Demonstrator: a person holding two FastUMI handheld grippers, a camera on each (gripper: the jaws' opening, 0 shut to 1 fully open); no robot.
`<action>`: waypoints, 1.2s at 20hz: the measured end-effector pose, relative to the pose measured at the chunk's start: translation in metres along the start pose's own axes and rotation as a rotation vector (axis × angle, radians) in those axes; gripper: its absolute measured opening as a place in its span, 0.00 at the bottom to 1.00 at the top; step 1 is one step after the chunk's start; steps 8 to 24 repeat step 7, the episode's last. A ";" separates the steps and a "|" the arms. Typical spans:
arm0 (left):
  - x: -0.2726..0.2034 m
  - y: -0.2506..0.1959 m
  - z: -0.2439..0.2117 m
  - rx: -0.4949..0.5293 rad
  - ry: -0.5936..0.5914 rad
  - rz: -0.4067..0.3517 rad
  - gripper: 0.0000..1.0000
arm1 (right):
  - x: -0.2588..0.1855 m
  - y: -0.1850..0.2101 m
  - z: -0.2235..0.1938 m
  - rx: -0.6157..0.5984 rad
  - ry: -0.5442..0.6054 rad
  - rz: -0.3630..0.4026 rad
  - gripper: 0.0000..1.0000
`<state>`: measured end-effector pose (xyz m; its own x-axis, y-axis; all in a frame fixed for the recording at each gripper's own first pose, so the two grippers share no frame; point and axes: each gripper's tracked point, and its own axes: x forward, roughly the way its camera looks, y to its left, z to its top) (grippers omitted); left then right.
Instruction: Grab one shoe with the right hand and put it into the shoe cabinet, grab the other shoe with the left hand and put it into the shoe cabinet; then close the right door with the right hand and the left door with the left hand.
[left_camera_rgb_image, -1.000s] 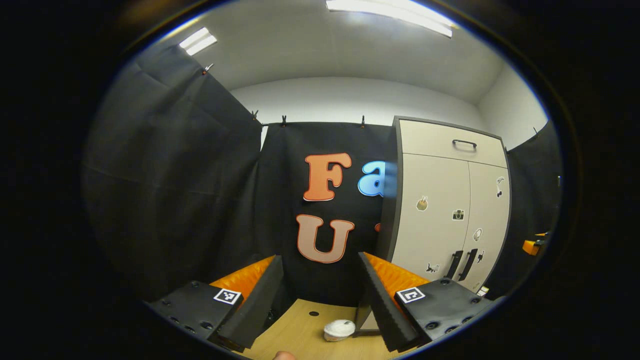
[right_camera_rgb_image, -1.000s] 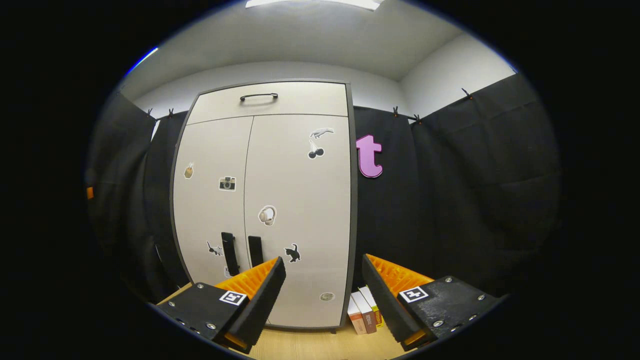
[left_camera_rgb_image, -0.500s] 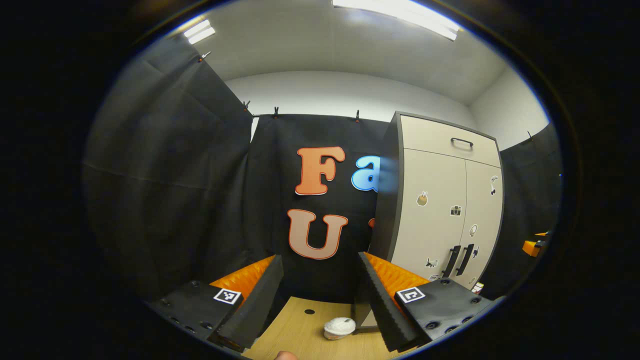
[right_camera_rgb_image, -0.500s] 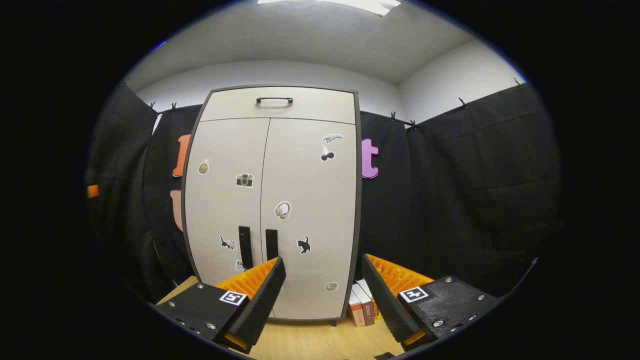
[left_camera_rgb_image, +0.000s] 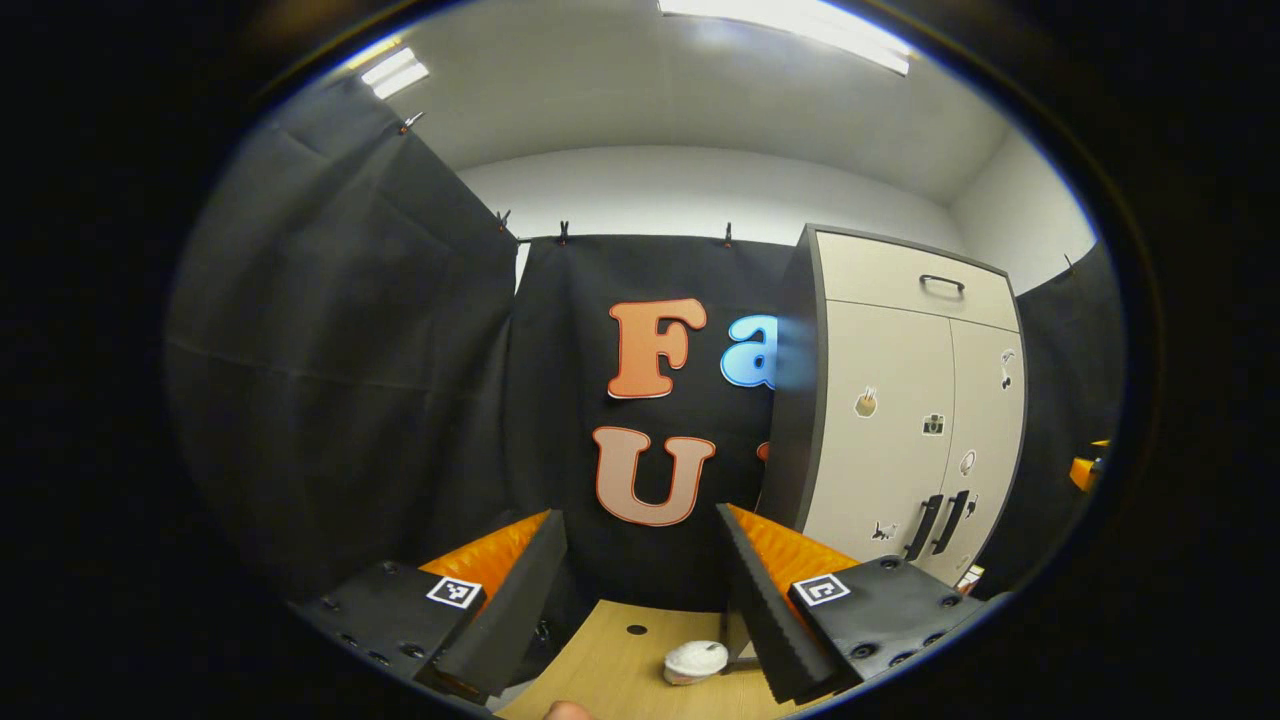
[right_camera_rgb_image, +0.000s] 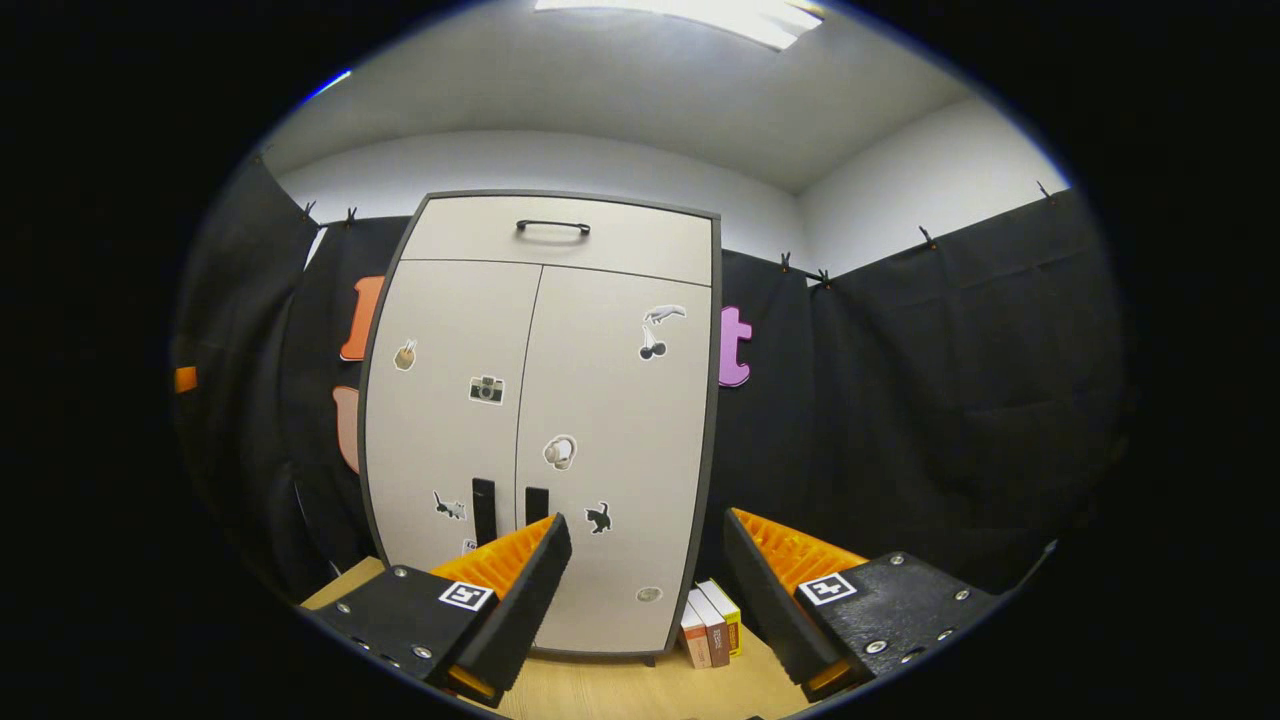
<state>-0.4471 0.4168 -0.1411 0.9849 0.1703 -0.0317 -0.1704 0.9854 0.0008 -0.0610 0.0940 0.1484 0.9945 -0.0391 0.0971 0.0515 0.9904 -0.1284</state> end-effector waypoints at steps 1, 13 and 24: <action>0.001 -0.006 0.000 0.012 -0.003 0.003 0.97 | 0.004 -0.001 -0.002 0.001 -0.001 0.010 0.95; 0.010 -0.076 0.007 0.034 -0.039 -0.028 0.97 | 0.034 -0.038 -0.006 0.003 -0.006 0.035 0.95; 0.010 -0.076 0.007 0.034 -0.039 -0.028 0.97 | 0.034 -0.038 -0.006 0.003 -0.006 0.035 0.95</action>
